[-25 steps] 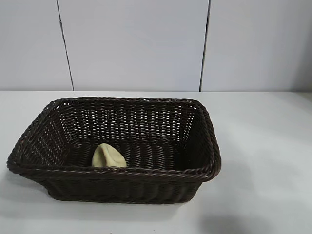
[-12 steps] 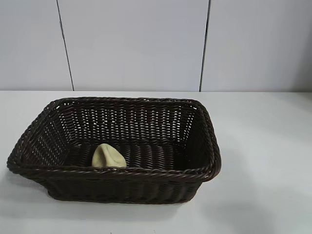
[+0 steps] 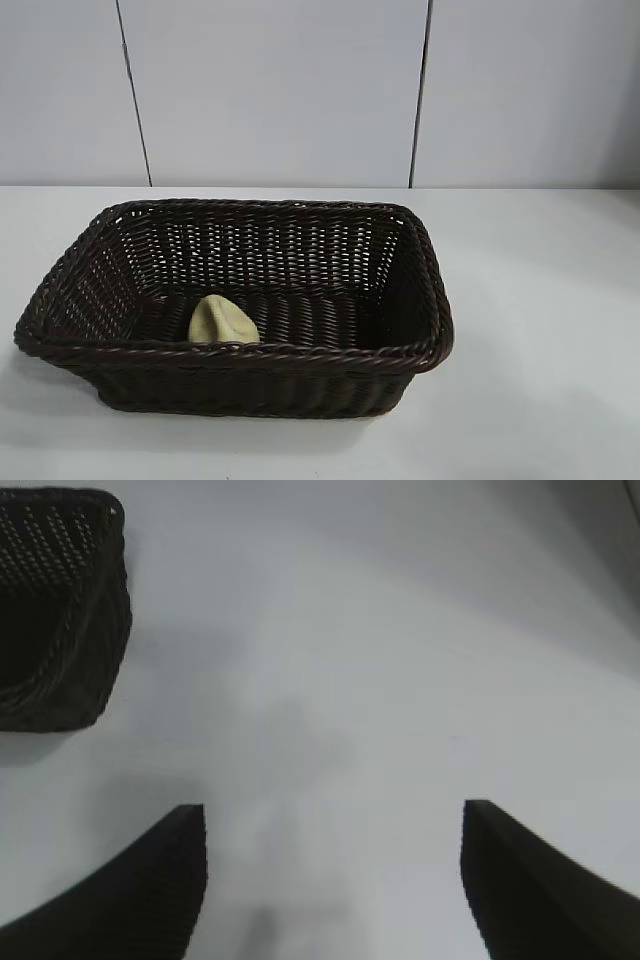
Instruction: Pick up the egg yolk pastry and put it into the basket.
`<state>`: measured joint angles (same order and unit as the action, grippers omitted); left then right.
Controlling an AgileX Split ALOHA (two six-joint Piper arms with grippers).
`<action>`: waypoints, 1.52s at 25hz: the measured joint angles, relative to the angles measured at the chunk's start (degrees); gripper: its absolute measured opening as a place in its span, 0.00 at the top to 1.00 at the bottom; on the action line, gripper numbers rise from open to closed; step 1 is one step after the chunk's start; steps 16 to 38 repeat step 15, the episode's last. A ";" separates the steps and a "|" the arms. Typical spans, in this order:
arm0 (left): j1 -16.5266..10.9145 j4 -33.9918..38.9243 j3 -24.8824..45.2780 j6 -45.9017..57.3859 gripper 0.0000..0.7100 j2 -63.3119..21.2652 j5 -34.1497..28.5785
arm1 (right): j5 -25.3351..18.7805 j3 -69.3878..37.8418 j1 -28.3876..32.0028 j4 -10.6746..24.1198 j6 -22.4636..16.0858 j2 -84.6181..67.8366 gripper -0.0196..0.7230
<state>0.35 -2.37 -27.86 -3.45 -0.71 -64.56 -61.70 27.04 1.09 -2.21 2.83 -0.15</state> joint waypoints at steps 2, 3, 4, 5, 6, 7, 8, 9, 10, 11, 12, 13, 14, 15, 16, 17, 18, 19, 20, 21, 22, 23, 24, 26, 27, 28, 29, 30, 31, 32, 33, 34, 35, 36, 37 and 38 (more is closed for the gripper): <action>0.00 0.00 0.00 0.00 0.07 0.00 0.00 | -0.12 0.00 0.00 0.00 0.00 -0.76 0.28; 0.00 0.00 0.00 0.00 0.07 0.00 0.00 | -0.24 0.00 0.00 -0.12 0.00 -0.76 0.28; 0.00 0.00 0.00 0.00 0.07 0.00 0.00 | -0.24 0.00 0.00 -0.32 0.00 -0.83 0.28; 0.00 0.00 0.00 0.00 0.07 0.00 0.00 | -0.24 0.00 0.00 -0.43 0.00 -0.83 0.28; 0.00 0.00 0.00 0.00 0.07 0.00 0.00 | -0.24 0.00 0.00 -0.55 0.00 -0.83 0.28; 0.00 0.00 0.00 0.00 0.07 0.00 0.00 | -0.24 0.00 0.00 -0.62 0.00 -0.83 0.28; 0.00 0.00 0.00 0.00 0.07 0.00 0.00 | -0.30 0.00 0.00 -0.62 0.00 -0.83 0.28; 0.00 0.00 0.00 0.00 0.07 0.00 0.00 | -0.30 0.00 0.00 -0.62 0.00 -0.83 0.28; 0.00 0.00 0.00 0.00 0.07 0.00 0.00 | -0.30 0.00 0.00 -0.62 0.00 -0.83 0.28; 0.00 0.00 0.00 0.00 0.07 0.00 0.00 | -0.30 0.00 0.00 -0.62 0.00 -0.83 0.28; 0.00 0.00 0.00 0.00 0.07 0.00 0.00 | -0.30 0.00 0.00 -0.66 0.00 -0.83 0.28; 0.00 0.00 0.00 0.00 0.07 0.00 0.00 | -0.30 0.00 0.00 -0.66 0.00 -0.83 0.28; 0.00 0.00 0.00 0.00 0.07 0.00 0.00 | -0.30 0.00 0.00 -0.66 0.00 -0.83 0.28; 0.00 0.00 0.00 0.00 0.07 0.00 0.00 | -0.30 0.00 0.00 -0.66 0.00 -0.83 0.28; 0.00 0.00 0.00 0.00 0.07 0.00 0.00 | -0.30 0.00 0.00 -0.66 0.00 -0.83 0.28; 0.00 0.00 0.00 0.00 0.07 0.00 0.00 | -0.30 0.00 0.00 -0.66 0.00 -0.83 0.28; 0.00 0.00 0.00 0.00 0.07 0.00 0.00 | -0.30 0.00 0.00 -0.66 0.00 -0.83 0.28; 0.00 0.00 0.00 0.00 0.07 0.00 0.00 | -0.30 0.00 0.00 -0.66 0.00 -0.83 0.28; 0.00 0.00 0.00 0.00 0.07 0.00 0.00 | -0.30 0.00 0.00 -0.66 0.00 -0.83 0.28; 0.00 0.00 0.00 0.00 0.07 0.00 0.00 | -0.30 0.00 0.00 -0.66 0.00 -0.83 0.28; 0.00 0.00 0.00 0.00 0.07 0.00 0.00 | -0.30 0.00 0.00 -0.66 0.00 -0.83 0.28; 0.00 0.00 0.00 0.00 0.07 0.00 0.00 | -0.30 0.00 0.00 -0.66 0.00 -0.83 0.28; 0.00 0.00 0.00 0.00 0.07 0.00 0.00 | -0.30 0.00 0.00 -0.66 0.00 -0.83 0.28; 0.00 0.00 0.00 0.00 0.07 0.00 0.00 | -0.30 0.00 0.00 -0.66 0.00 -0.83 0.28; 0.00 0.00 0.00 0.00 0.07 0.00 0.00 | -0.30 0.00 0.00 -0.66 0.00 -0.83 0.28; 0.00 0.00 0.00 0.00 0.07 0.00 0.00 | -0.30 0.00 0.00 -0.66 0.00 -0.83 0.28; 0.00 0.00 0.00 0.00 0.07 0.00 0.00 | -0.30 0.00 0.00 -0.66 0.00 -0.83 0.28; 0.00 0.00 0.00 0.00 0.07 0.00 0.00 | -0.30 0.00 0.00 -0.66 0.00 -0.83 0.28; 0.00 0.00 0.00 0.00 0.07 0.00 0.00 | -0.30 0.00 0.00 -0.66 0.00 -0.83 0.28; 0.00 0.00 0.00 0.00 0.07 0.00 0.00 | -0.30 0.00 0.00 -0.66 0.00 -0.83 0.28; 0.00 0.00 0.00 0.00 0.07 0.00 0.00 | -0.30 0.00 0.00 -0.66 0.00 -0.83 0.28; 0.00 0.00 0.00 0.00 0.07 0.00 0.00 | -0.30 0.00 0.00 -0.66 0.00 -0.83 0.28; 0.00 0.00 0.00 0.00 0.07 0.00 0.00 | -0.30 0.00 0.00 -0.66 0.00 -0.83 0.28; 0.00 0.00 0.00 0.00 0.07 0.00 0.00 | -0.30 0.00 0.00 -0.66 0.00 -0.83 0.28; 0.00 0.00 0.00 0.00 0.07 0.00 0.00 | -0.30 0.00 0.00 -0.66 0.00 -0.83 0.28; 0.00 0.00 0.00 0.00 0.07 0.00 0.00 | -0.30 0.00 0.00 -0.66 0.00 -0.83 0.28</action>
